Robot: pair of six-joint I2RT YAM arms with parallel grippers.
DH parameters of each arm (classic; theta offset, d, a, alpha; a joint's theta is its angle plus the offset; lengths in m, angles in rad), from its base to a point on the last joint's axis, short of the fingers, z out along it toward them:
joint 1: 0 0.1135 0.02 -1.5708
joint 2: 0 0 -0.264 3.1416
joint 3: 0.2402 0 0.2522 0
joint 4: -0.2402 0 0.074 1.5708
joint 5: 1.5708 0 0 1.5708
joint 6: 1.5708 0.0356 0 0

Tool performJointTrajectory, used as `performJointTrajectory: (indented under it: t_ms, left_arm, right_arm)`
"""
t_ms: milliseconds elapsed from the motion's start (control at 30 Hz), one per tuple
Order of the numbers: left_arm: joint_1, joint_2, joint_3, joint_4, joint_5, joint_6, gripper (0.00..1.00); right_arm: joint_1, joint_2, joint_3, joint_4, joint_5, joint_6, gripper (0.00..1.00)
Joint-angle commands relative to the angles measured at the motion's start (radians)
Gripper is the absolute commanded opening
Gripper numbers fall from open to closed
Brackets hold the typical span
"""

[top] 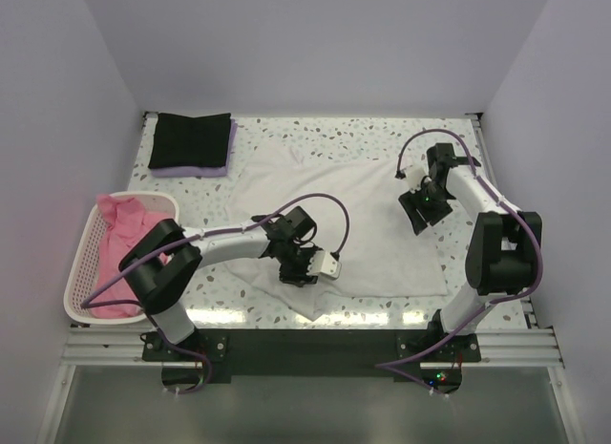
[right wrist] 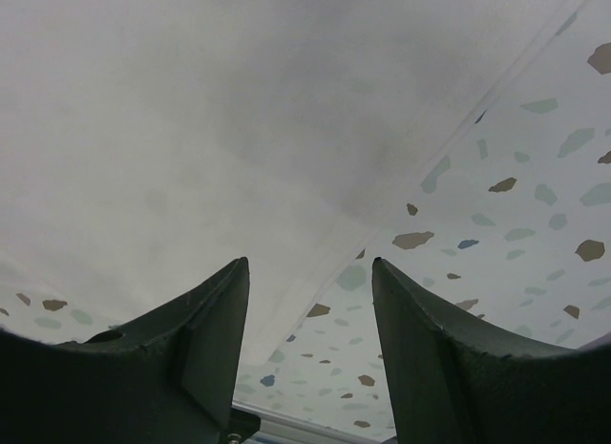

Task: Fold and stack the t-shirts
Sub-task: Flatten the tshirt out

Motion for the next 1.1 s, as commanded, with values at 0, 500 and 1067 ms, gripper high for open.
performJointTrajectory:
  t_ms: [0,500,1067]
  left_arm:
    - [-0.005,0.005,0.013,0.032,0.007,0.0,0.45]
    - [-0.095,-0.387,-0.082,-0.449,0.035,0.295,0.0]
    - [-0.223,-0.797,-0.313,-0.616,-0.088,0.535,0.57]
  right_arm:
    - [-0.003,-0.024,-0.005,-0.007,-0.005,-0.012,0.57]
    - [-0.003,-0.044,-0.026,-0.008,0.005,-0.027,0.56]
    - [-0.003,-0.056,-0.038,-0.047,0.03,-0.075,0.56]
